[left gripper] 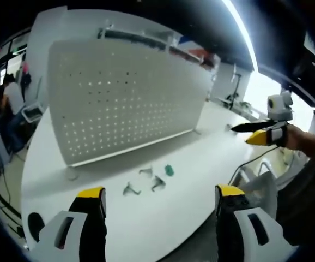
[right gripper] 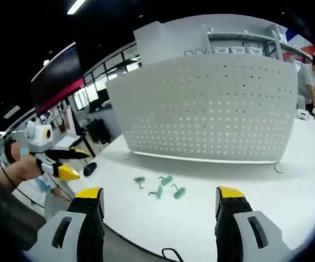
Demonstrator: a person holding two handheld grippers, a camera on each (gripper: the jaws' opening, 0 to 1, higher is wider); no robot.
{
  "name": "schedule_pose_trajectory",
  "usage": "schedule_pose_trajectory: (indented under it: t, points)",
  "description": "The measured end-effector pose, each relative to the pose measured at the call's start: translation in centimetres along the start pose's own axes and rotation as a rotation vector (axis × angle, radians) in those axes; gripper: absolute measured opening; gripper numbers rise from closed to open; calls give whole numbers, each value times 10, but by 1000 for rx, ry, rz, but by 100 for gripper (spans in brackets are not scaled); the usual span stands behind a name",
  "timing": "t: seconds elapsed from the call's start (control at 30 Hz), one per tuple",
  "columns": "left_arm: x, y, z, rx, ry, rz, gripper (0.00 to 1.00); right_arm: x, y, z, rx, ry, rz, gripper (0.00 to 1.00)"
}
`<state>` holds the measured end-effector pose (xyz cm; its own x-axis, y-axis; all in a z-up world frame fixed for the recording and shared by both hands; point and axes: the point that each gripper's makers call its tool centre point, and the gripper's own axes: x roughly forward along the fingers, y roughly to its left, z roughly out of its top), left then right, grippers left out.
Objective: Insert the hook assembly into the mounting plate slot until the hook locks in place.
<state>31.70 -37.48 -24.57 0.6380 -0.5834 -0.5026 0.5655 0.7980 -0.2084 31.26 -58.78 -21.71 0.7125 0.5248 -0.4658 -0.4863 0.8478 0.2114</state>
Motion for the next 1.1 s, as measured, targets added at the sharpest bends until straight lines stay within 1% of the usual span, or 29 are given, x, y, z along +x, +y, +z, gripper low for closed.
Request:
schedule_pose_trajectory:
  t: [0.07,0.13,0.2,0.3,0.4,0.43,0.53,0.67,0.73,0.77,0.87,0.97,1.0,1.1]
  points:
    - [6,4,-1,8,-2,1,80,3,2,-1,0,8,11,84]
    - [12,8,-1,-14,-5,-3,81,7,3,-2,-1,14,18,84]
    - [18,12,-1,-11,-5,-7,79,11,3,-5,-2,28,22,84]
    - [26,17,-5,3,17,-13,75,14,3,-8,-2,44,28,84]
    - [34,24,-7,2,25,-18,74,18,1,-9,2,51,28,83]
    - [38,25,-7,-1,29,-29,75,19,0,-9,7,53,29,83]
    - [47,29,-11,6,60,-35,73,21,0,-11,6,60,30,83]
    - [59,31,-14,17,78,-46,68,24,-2,-14,3,70,23,83]
    - [67,37,-15,12,61,-41,62,25,-3,-15,4,73,23,83]
    - [70,39,-17,13,66,-42,61,26,-3,-16,7,74,22,83]
    - [84,47,-28,-8,87,-38,61,28,-3,-19,12,84,24,83]
    - [92,50,-36,-14,107,-41,57,29,-4,-22,15,90,26,83]
    - [97,54,-39,-6,107,-35,55,29,-4,-23,17,92,27,83]
    - [104,63,-48,-18,130,-12,51,30,-4,-24,20,97,29,83]
